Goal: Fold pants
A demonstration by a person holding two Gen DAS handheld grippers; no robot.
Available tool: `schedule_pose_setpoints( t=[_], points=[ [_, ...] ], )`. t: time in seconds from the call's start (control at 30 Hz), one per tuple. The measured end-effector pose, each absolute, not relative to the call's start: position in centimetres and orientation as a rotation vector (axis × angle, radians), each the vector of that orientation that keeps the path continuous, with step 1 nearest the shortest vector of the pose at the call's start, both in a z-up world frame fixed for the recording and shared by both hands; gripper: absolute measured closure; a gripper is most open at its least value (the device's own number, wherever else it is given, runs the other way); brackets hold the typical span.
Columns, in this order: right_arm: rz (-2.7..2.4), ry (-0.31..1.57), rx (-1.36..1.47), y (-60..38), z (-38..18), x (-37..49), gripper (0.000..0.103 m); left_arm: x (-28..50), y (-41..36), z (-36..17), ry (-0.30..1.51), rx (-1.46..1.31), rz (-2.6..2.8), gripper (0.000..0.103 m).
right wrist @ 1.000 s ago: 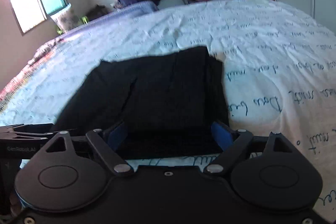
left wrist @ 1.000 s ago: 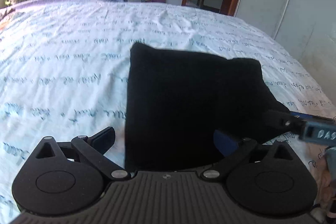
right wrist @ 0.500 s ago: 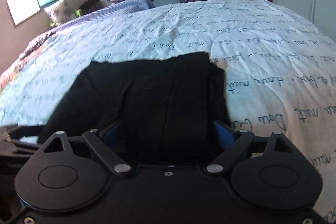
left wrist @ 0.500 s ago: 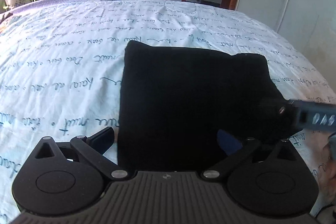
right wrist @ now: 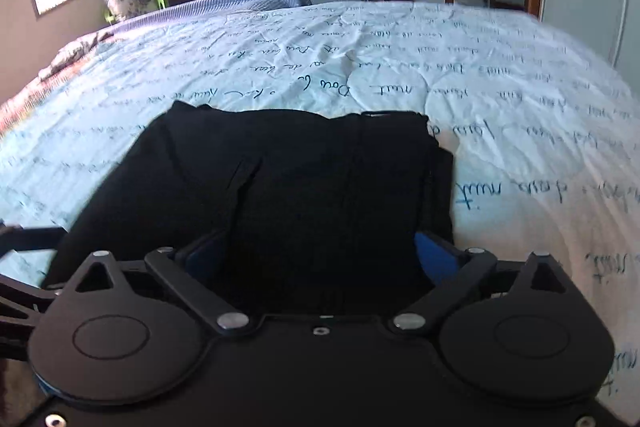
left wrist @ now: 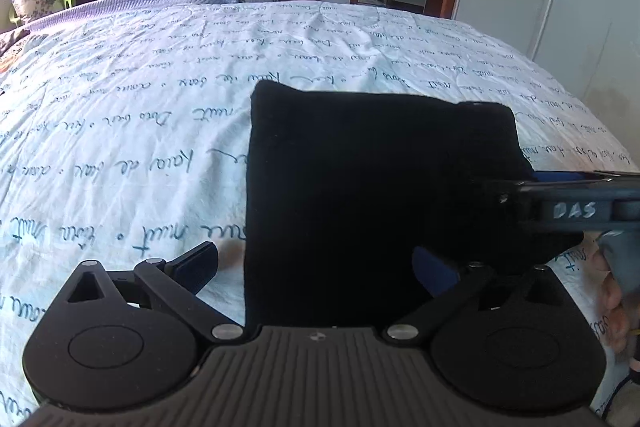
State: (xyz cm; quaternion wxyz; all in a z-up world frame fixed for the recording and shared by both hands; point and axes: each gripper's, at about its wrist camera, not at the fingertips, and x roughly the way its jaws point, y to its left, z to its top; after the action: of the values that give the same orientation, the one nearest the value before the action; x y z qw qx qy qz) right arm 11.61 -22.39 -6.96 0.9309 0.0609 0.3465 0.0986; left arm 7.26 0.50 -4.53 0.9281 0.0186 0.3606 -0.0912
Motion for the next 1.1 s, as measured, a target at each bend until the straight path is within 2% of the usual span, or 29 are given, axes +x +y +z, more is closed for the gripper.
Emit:
schedule_pose_setpoints(
  t=[0.2,0.27,0.37,0.47,0.77,0.93,1.1],
  points=[
    [0.174,0.554,0.271,-24.4,-2.3,12.4,0.003,9.4,0.1,-2.5,0.683,0.062,-0.173,0.002],
    [0.177,0.565,0.262,-23.9,-1.8,14.0,0.003,10.7,-0.3,-2.3,0.676,0.067,-0.171,0.001],
    [0.157,0.651,0.167,-22.4,-3.5,16.9,0.003,12.6,-0.8,-3.3,0.715,0.083,-0.161,0.001],
    [0.13,0.784,0.09,-21.9,-7.8,18.5,0.001,13.1,-0.6,-5.6,0.752,0.077,-0.161,0.001],
    [0.126,0.625,0.186,-24.0,-4.9,13.1,0.001,10.5,1.0,-4.6,0.755,-0.004,-0.16,0.001],
    [0.138,0.718,0.099,-22.7,-8.4,11.9,0.001,10.1,0.8,-6.2,0.744,0.008,-0.163,0.0],
    [0.122,0.665,0.162,-24.0,-6.5,9.7,0.001,9.0,0.7,-4.6,0.74,0.028,-0.154,0.001]
  ],
)
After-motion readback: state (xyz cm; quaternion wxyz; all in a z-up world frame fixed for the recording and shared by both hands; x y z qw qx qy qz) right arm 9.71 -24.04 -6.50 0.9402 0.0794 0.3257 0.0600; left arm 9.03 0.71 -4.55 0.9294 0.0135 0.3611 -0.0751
